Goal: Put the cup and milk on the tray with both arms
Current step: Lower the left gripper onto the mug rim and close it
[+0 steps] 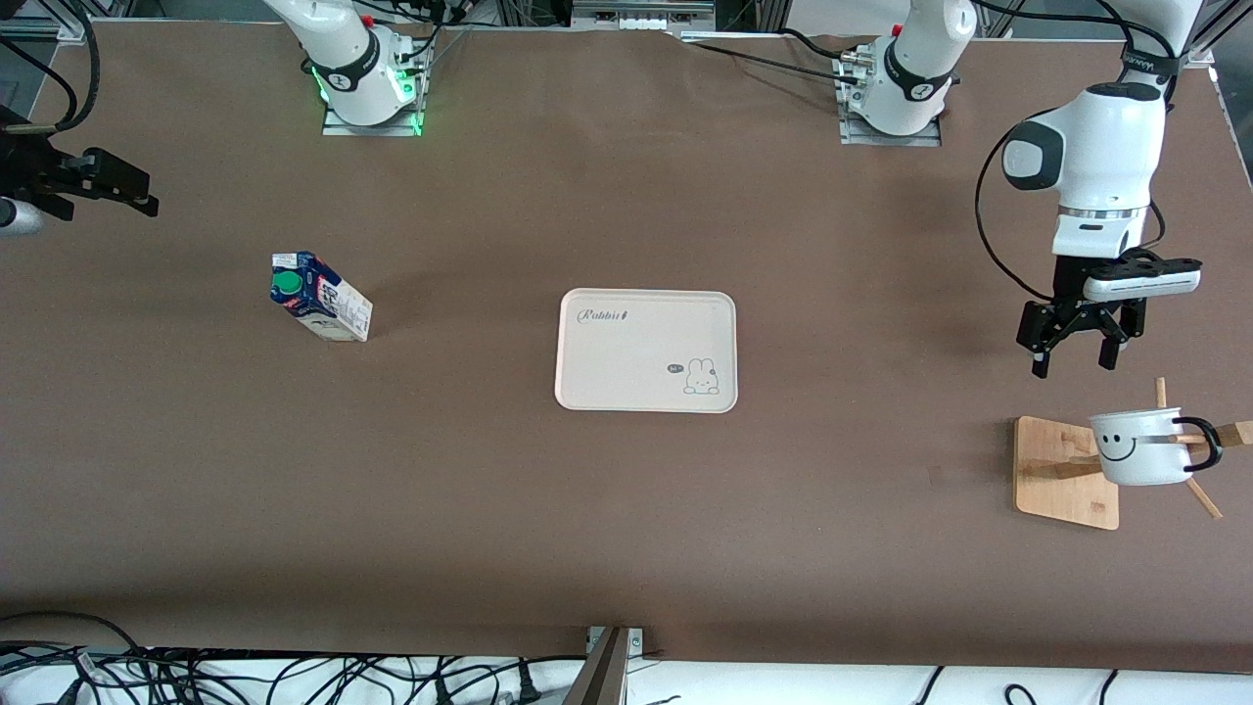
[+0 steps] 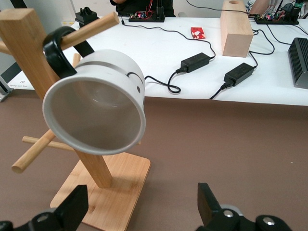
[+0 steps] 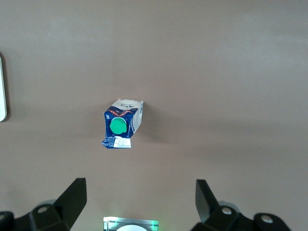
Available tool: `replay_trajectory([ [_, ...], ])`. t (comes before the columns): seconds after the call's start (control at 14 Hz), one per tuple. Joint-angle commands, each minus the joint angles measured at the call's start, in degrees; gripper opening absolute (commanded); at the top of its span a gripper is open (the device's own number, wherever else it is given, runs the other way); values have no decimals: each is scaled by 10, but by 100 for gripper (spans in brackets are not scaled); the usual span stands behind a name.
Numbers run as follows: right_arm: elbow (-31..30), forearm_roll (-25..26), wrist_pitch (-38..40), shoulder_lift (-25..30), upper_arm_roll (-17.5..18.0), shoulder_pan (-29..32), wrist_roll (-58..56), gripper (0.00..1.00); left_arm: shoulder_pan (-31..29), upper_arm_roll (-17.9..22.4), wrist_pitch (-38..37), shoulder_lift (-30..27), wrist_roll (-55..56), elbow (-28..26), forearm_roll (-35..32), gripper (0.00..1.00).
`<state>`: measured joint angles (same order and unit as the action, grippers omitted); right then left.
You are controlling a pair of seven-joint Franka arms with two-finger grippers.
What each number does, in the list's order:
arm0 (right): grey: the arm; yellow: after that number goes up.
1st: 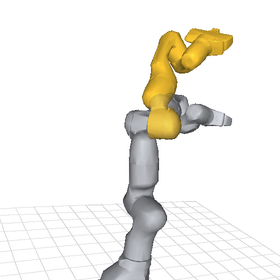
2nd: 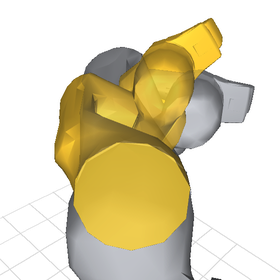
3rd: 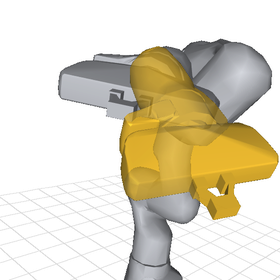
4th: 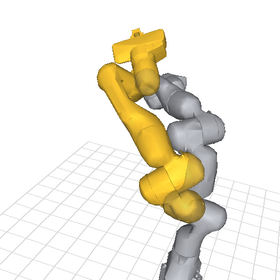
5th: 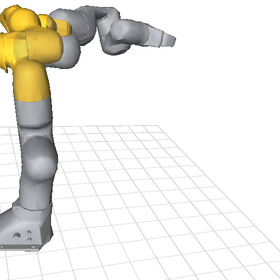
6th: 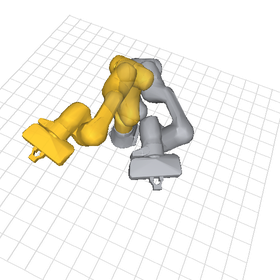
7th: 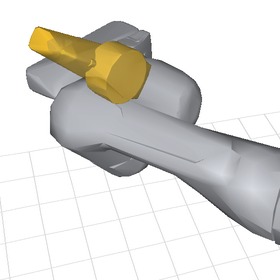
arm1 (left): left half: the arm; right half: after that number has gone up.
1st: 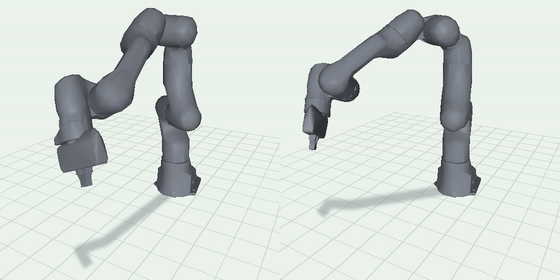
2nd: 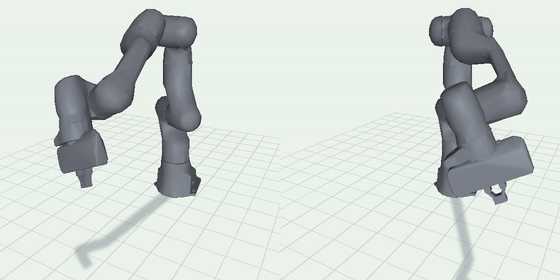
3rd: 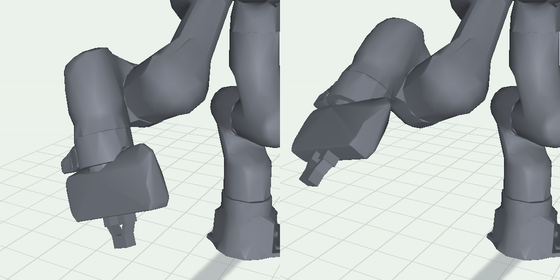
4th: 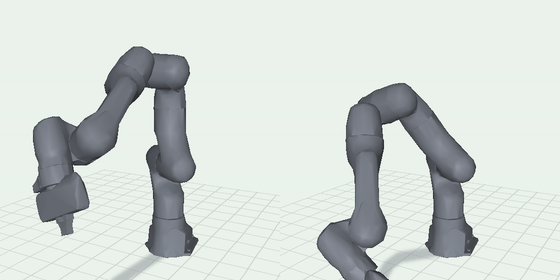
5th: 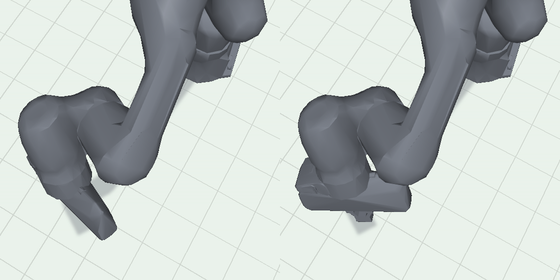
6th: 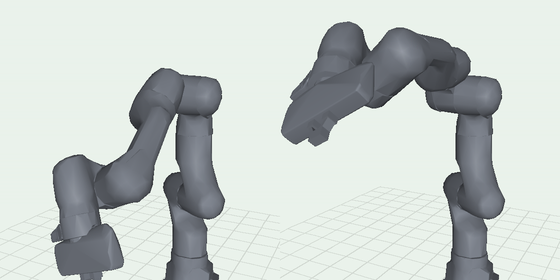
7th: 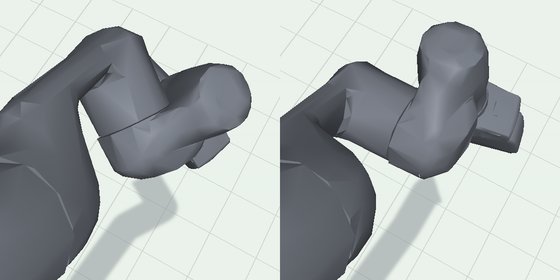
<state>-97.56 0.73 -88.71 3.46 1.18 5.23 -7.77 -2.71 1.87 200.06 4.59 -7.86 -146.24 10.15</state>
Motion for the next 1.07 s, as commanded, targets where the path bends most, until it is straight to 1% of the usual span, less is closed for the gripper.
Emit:
replay_trajectory([
  [0.0, 1, -1, 4, 1, 4, 7, 2, 100, -3, -4, 7, 25, -10, 26, 1, 100],
  [0.36, 2, -1, 4, 1, 4, 7, 2, 100, -3, -4, 7, 38, -10, 51, -14, 100],
  [0.64, 2, -1, 4, 1, 4, 7, 2, 100, -2, -4, 7, 63, -10, 87, -16, 100],
  [0.93, 1, -1, 4, 1, 4, 7, 2, 100, -2, -4, 7, 75, -10, 104, -17, 100],
  [1.0, 2, -1, 4, 1, 4, 7, 2, 100, -3, -4, 7, 82, -10, 114, -28, 100],
])
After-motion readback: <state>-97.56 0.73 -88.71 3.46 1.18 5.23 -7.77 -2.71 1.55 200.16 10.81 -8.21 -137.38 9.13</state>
